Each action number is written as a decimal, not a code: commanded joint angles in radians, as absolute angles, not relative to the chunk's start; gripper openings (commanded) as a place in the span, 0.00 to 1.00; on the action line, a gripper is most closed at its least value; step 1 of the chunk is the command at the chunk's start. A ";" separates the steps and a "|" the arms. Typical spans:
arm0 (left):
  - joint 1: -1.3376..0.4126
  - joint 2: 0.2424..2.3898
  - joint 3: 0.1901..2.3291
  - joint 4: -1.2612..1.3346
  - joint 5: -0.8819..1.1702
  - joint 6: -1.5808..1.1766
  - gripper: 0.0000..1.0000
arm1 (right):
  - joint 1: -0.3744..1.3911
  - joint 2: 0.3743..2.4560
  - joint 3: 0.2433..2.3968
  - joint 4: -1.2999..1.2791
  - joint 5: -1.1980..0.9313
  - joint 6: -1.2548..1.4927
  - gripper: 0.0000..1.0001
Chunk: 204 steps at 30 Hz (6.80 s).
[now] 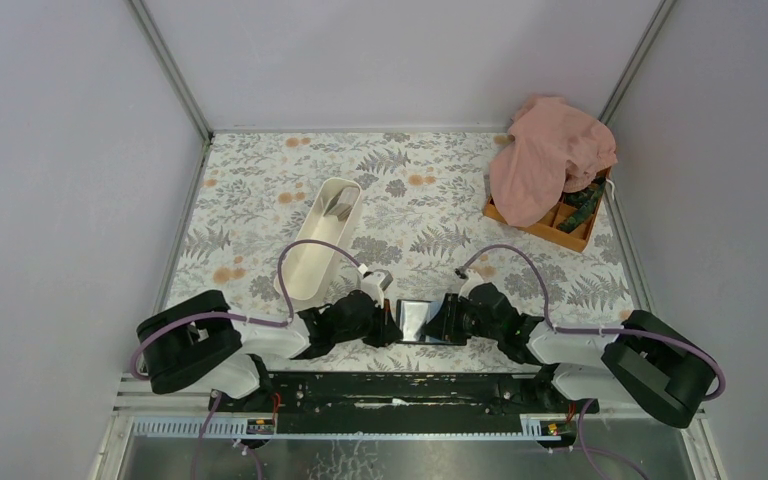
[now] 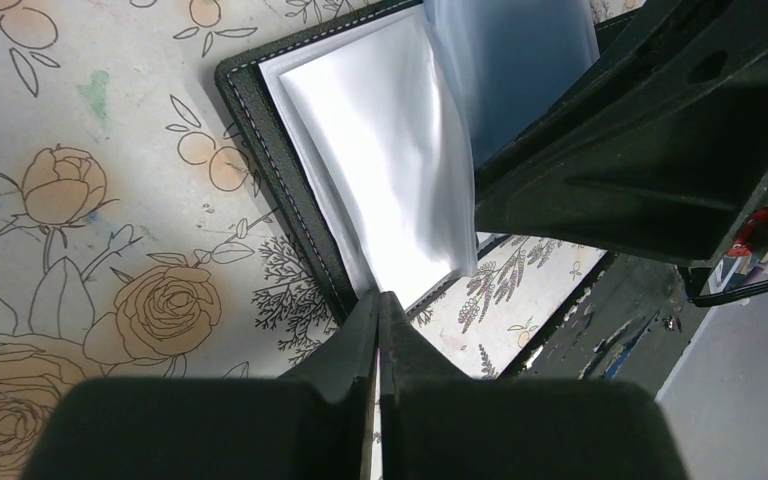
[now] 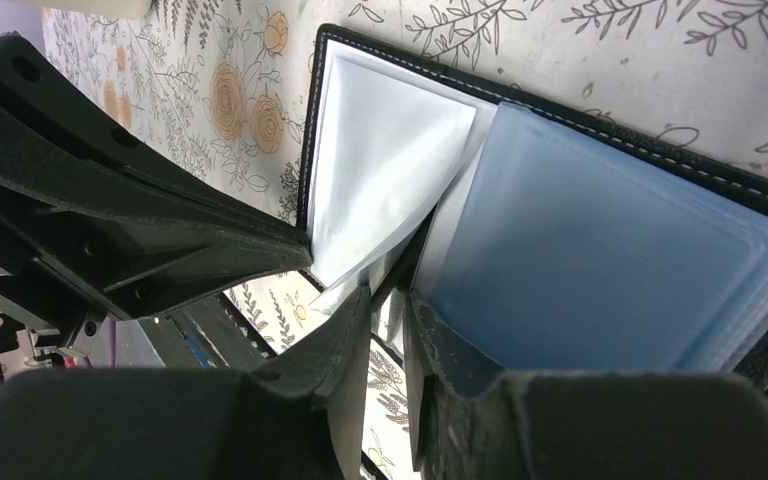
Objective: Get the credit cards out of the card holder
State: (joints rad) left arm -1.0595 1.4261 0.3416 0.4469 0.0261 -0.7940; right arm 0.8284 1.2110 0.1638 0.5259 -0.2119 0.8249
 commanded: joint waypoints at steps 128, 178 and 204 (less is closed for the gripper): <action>-1.036 1.584 0.443 0.417 0.178 -0.682 0.00 | 0.936 1.103 0.098 0.961 -0.074 1.040 0.60; -1.035 1.655 0.481 0.446 0.190 -0.709 0.00 | 0.905 1.185 0.038 1.099 -0.106 1.097 0.20; -1.035 1.657 0.476 0.466 0.189 -0.721 0.00 | 0.904 1.142 -0.029 1.137 -0.072 1.125 0.23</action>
State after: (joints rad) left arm -1.0218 1.6245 0.4934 0.5186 0.1932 -0.7273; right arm 0.8955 1.1454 0.0048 1.0229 -0.0479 1.1023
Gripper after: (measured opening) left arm 0.010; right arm 0.263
